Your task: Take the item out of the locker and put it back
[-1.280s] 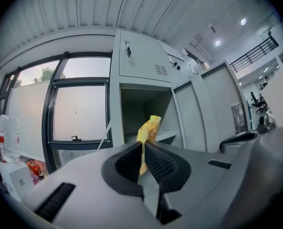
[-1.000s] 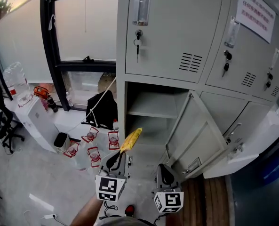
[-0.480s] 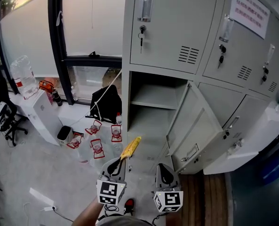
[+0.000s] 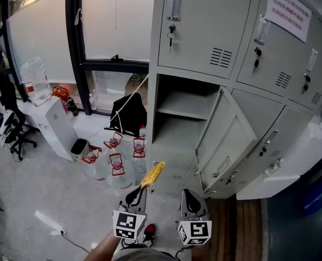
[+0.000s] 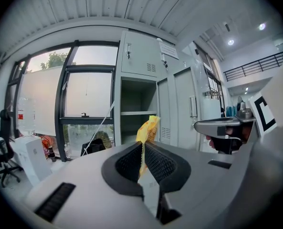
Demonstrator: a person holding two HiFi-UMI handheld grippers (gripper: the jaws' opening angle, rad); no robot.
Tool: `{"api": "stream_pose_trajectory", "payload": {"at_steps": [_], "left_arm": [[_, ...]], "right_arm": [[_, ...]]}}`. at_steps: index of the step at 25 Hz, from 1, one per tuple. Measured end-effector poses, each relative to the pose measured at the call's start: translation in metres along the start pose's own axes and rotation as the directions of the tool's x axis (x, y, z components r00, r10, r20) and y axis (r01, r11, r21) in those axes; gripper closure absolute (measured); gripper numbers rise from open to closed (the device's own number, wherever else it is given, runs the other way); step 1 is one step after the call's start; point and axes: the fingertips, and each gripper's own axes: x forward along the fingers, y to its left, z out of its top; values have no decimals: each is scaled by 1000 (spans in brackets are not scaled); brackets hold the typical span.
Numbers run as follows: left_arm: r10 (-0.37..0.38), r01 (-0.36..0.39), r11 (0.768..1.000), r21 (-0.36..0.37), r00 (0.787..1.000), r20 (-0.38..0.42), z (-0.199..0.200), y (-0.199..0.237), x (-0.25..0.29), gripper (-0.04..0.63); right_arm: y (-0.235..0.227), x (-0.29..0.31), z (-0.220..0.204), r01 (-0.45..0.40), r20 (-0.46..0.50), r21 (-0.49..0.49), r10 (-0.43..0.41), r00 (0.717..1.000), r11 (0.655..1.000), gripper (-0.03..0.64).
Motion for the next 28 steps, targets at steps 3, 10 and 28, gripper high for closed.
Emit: {"api": "stream_pose_trajectory", "payload": {"at_steps": [3, 10, 28], "left_arm": [[-1, 1, 1000, 3, 1000, 0, -1, -2, -4, 565], [-7, 7, 1000, 26, 1000, -1, 0, -2, -3, 565], [-42, 42, 999, 6, 999, -8, 0, -2, 15, 565]], "right_arm": [[1, -2, 1, 1, -1, 4, -1, 1000, 1000, 598], [1, -1, 2, -2, 3, 2, 2, 1000, 1000, 598], [-6, 11, 1, 24, -7, 7, -24, 1000, 1000, 598]]}}
